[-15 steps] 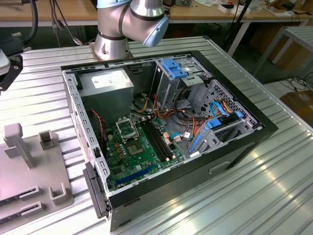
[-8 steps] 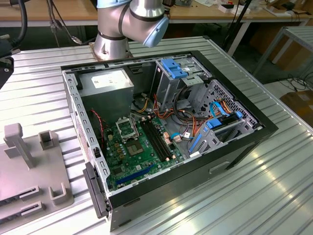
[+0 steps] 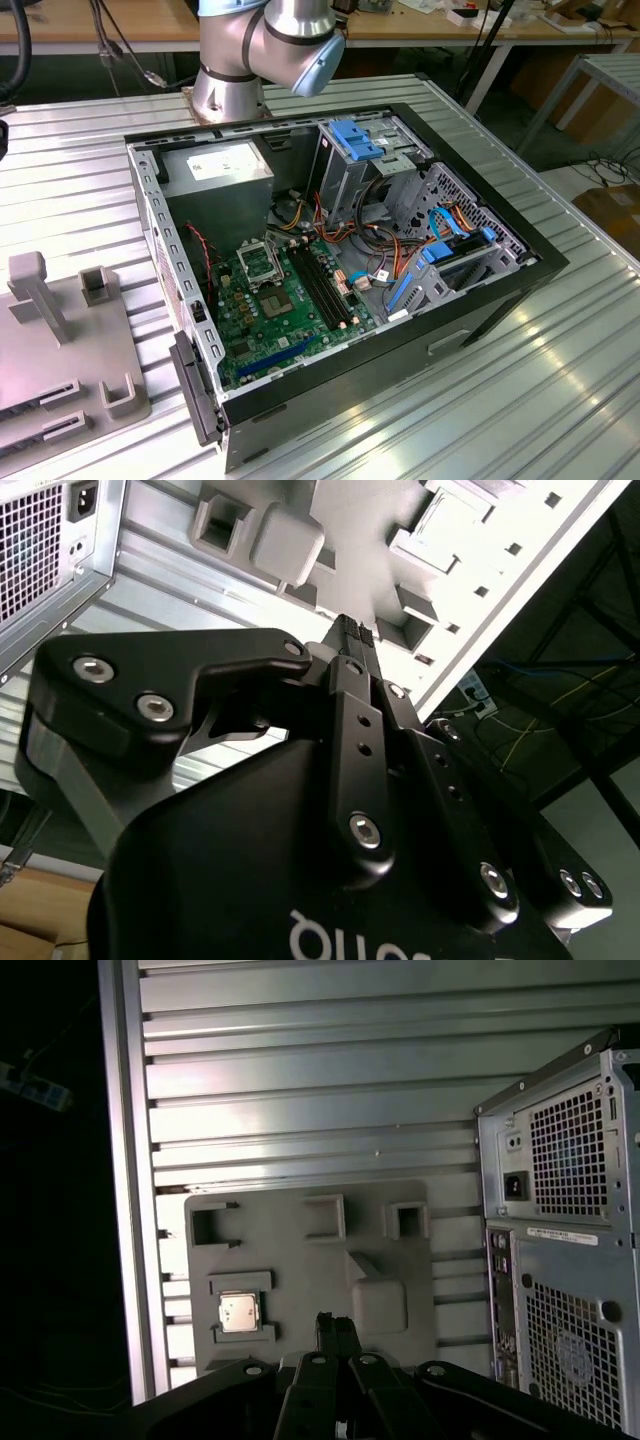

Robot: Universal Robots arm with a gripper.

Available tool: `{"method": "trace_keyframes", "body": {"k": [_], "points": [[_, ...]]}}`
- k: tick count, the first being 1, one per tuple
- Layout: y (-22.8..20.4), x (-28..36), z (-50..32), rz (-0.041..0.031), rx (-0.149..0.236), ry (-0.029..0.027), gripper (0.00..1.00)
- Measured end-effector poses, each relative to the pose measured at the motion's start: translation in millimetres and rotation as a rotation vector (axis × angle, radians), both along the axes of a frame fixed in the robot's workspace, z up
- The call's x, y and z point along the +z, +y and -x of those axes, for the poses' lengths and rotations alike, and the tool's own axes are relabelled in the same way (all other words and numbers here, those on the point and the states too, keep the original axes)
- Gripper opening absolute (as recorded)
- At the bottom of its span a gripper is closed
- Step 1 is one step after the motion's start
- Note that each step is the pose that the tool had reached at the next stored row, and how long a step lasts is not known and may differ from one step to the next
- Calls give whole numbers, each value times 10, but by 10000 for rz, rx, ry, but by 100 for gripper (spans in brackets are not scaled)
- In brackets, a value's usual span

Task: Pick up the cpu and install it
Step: 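Reach for the cpu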

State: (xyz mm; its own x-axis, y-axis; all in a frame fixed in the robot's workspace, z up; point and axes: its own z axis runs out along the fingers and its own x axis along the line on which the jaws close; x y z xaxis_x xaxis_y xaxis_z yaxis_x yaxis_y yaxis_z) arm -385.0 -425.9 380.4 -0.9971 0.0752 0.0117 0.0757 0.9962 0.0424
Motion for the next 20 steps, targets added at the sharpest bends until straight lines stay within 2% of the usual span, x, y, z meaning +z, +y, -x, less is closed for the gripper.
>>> {"method": "trace_keyframes", "body": {"k": [20], "points": [[0, 0, 33, 0, 0, -1, 11]]}}
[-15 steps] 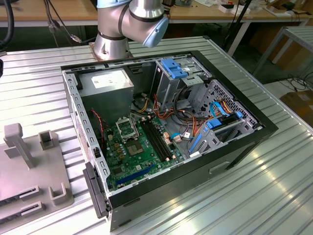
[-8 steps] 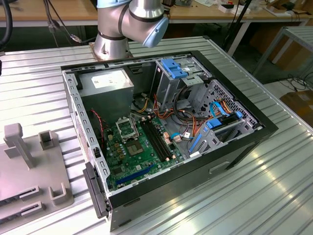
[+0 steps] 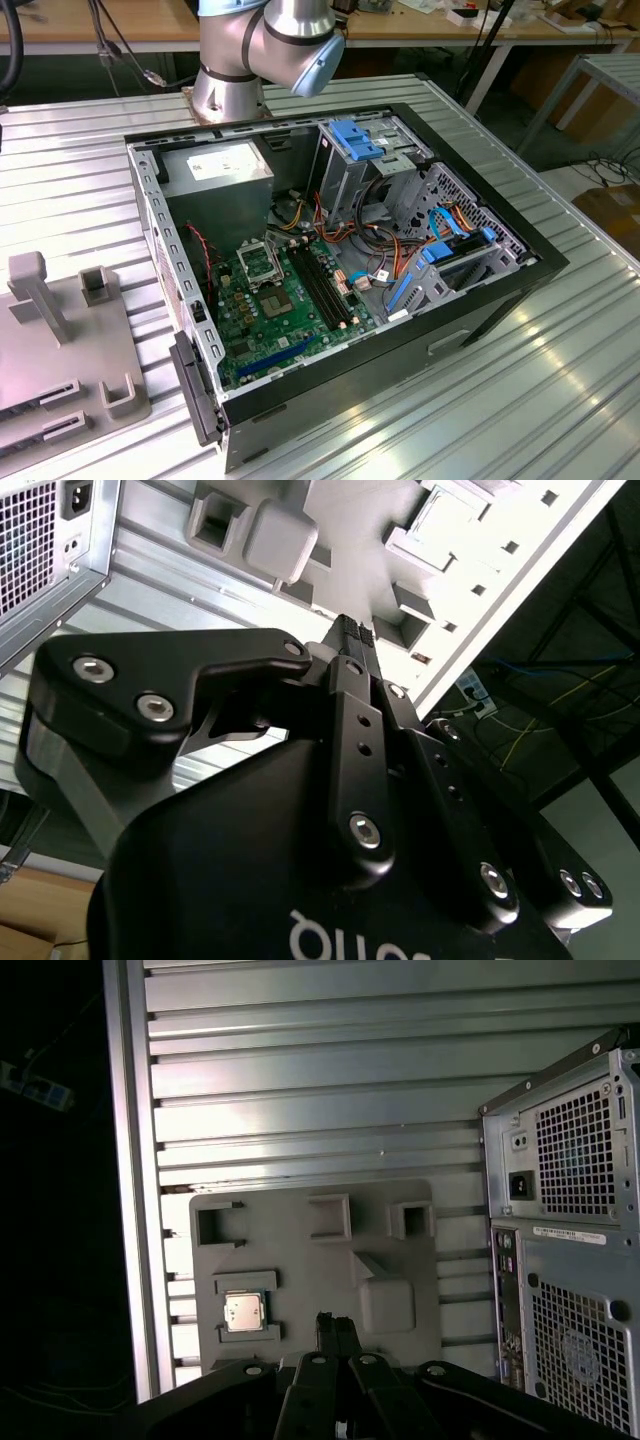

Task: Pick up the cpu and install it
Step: 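Reach for the cpu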

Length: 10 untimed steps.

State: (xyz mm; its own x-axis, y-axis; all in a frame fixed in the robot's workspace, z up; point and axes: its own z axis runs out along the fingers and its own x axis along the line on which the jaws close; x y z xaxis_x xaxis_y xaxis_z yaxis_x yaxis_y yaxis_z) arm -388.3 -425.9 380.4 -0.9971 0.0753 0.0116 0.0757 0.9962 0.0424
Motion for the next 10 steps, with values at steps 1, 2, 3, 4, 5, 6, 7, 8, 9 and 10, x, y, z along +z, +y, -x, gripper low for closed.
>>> {"method": "trace_keyframes", "body": {"k": [1, 2, 3, 4, 5, 6, 7, 8, 9, 10], "points": [[0, 0, 0, 0, 0, 0, 11], [0, 0, 0, 1, 0, 0, 11], [0, 0, 1, 0, 0, 0, 11], [0, 0, 1, 0, 0, 0, 11], [0, 0, 1, 0, 0, -1, 11], [0, 0, 1, 0, 0, 0, 11], [0, 0, 9, 0, -2, 0, 11], [1, 0, 19, 0, -3, 0, 11], [0, 0, 27, 1, -1, 0, 11], [-1, 0, 43, 0, -1, 1, 11]]}}
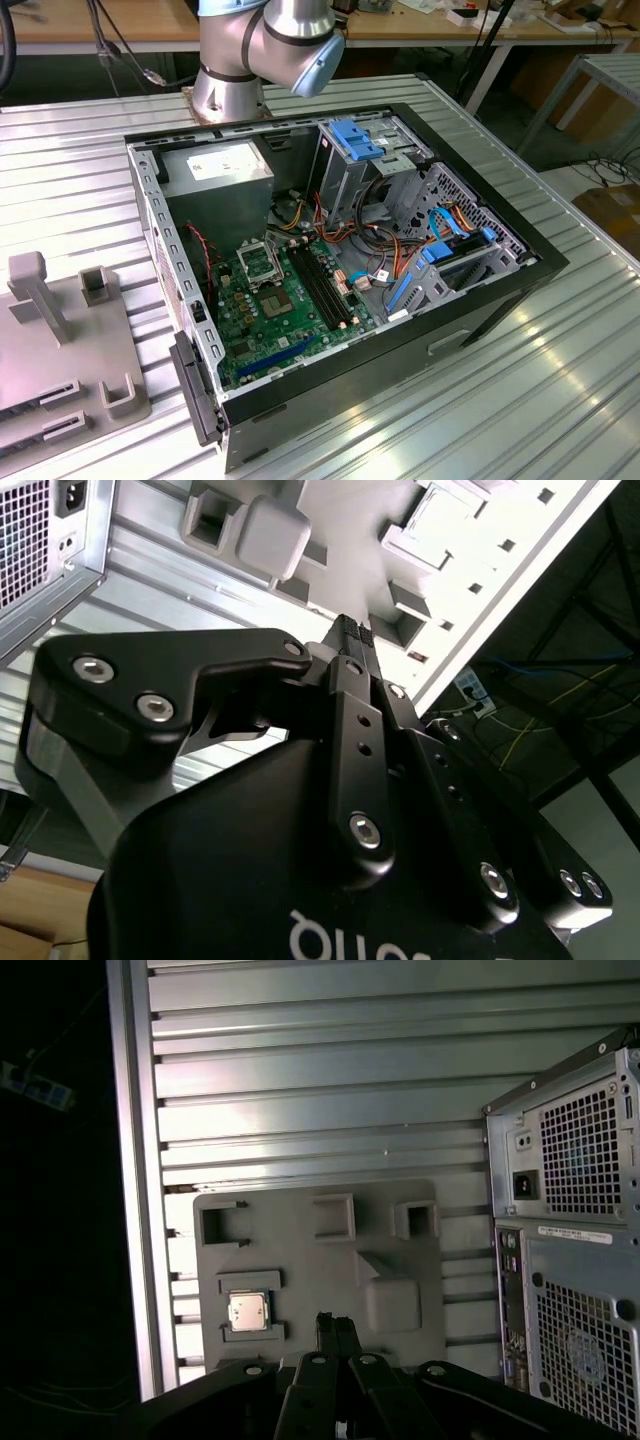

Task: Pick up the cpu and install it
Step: 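Reach for the cpu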

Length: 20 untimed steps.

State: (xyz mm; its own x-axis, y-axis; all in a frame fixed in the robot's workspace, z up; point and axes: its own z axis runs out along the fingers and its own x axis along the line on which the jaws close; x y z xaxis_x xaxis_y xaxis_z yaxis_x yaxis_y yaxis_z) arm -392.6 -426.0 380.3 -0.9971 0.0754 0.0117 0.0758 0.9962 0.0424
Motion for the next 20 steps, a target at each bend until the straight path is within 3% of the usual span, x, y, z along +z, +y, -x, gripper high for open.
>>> {"method": "trace_keyframes", "body": {"k": [5, 20], "points": [[-11, -11, 101, 0, 0, 0, 11], [-11, -12, 114, 0, 53, 0, 11]]}}
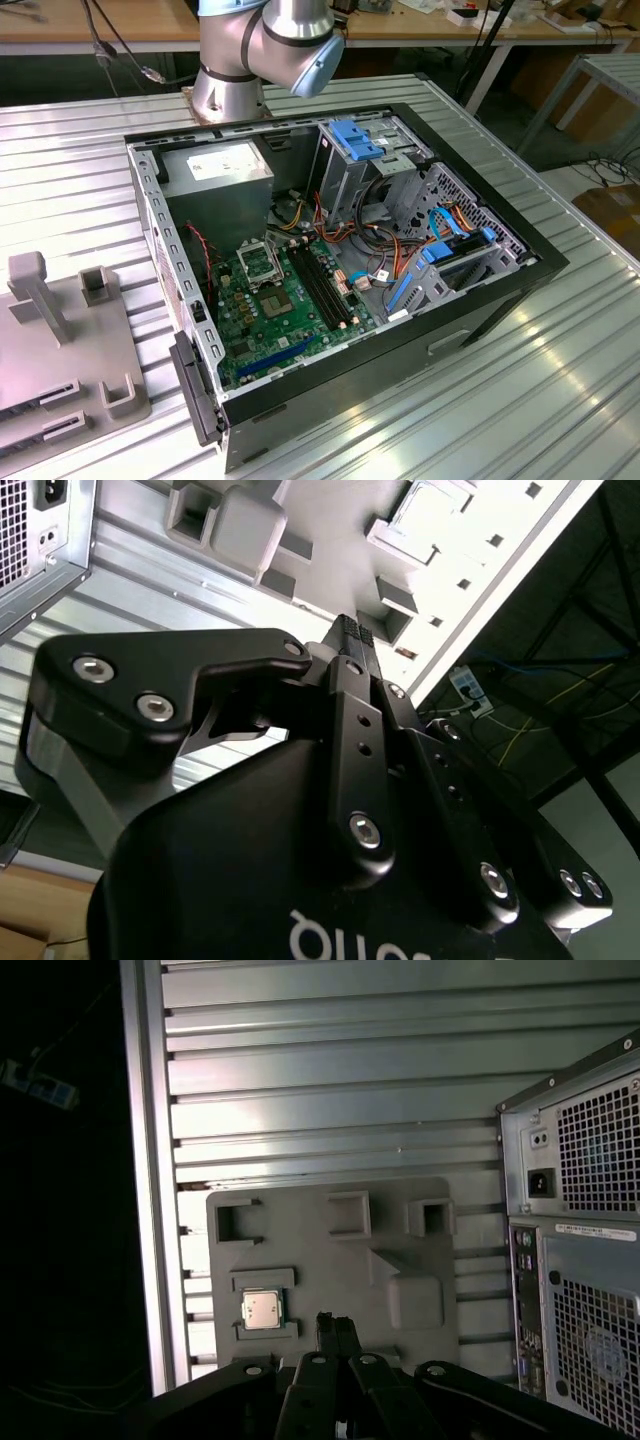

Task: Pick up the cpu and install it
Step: 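Reach for the cpu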

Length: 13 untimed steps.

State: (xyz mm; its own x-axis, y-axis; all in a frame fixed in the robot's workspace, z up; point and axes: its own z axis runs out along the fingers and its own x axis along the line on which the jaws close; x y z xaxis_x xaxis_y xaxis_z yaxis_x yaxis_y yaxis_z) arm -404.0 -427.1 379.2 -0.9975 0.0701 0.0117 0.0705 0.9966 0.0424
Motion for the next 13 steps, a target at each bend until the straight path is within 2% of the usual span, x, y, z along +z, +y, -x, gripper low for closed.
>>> {"method": "trace_keyframes", "body": {"k": [7, 10, 13], "points": [[0, -3, 2, -1, 68, 0, 11], [0, -37, 64, 0, 86, 1, 11], [-11, -94, 177, 0, 88, 1, 11]]}}
